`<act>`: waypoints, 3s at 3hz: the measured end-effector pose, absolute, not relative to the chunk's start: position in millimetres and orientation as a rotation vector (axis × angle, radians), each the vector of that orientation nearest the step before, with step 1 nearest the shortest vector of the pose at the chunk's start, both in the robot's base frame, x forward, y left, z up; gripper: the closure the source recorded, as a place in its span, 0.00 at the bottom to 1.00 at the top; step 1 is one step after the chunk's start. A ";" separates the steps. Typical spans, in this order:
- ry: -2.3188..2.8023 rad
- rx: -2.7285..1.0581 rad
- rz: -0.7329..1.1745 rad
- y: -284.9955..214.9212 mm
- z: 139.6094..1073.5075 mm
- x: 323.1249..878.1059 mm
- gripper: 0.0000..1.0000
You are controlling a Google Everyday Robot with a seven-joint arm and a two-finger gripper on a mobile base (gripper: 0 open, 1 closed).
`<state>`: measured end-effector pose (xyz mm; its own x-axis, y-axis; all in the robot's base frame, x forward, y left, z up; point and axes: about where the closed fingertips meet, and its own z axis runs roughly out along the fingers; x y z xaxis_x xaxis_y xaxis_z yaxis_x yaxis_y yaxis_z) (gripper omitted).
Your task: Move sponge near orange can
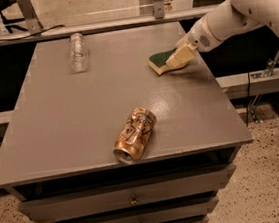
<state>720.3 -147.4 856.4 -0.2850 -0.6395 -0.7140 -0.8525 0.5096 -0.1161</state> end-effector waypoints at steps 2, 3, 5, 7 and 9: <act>1.957 -1.269 0.447 -136.0 870.5 682.0 1.00; 1.931 -1.312 0.460 -139.3 876.4 649.1 1.00; 1.873 -1.425 0.446 -149.8 893.1 573.5 1.00; 1.802 -1.565 0.418 -137.9 905.5 506.7 1.00; 1.775 -1.645 0.352 -141.4 903.0 472.4 1.00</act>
Offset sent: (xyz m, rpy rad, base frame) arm -0.0683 0.0088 0.0302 0.0696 -0.0238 0.1163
